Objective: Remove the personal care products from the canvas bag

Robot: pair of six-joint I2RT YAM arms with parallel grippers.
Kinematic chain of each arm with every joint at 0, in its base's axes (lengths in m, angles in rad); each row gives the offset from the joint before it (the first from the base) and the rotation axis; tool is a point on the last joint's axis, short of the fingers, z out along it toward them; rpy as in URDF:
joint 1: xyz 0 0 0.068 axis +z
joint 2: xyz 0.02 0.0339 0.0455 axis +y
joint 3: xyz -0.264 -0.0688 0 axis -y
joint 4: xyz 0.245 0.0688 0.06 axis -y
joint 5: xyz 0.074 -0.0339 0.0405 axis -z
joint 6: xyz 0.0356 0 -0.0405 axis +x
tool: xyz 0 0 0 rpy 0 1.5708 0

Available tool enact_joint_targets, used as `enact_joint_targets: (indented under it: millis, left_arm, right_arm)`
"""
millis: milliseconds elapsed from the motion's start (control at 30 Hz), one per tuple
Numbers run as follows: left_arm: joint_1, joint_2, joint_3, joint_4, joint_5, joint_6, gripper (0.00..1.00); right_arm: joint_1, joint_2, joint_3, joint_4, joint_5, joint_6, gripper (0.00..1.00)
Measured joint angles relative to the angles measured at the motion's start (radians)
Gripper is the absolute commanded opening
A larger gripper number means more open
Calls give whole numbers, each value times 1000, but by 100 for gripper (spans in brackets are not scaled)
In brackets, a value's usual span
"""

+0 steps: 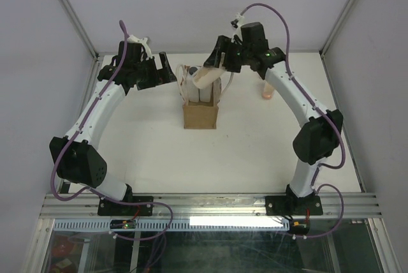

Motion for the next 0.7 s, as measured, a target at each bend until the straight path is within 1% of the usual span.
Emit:
enact_joint_targets:
  millis: [200,333,433,533,700]
  left_arm:
    - [0,0,0,1,0,-16,99]
    - [0,0,-2,11,3,-29,99]
    - [0,0,-2,19,5,-33,99]
    - [0,1,-2,29,5,-35,99]
    - [0,6,-2,31,6,-35,99]
  right_arm:
    - [-142,-143,-119,97,-108,123,0]
    - [-243,-266,-195,106,-129,142,0]
    - [-323,-364,-254,93,-118,118,0]
    - [-383,-459,-328,54,-62,58,0]
    - [-398,-548,-463,-26,77,-81,0]
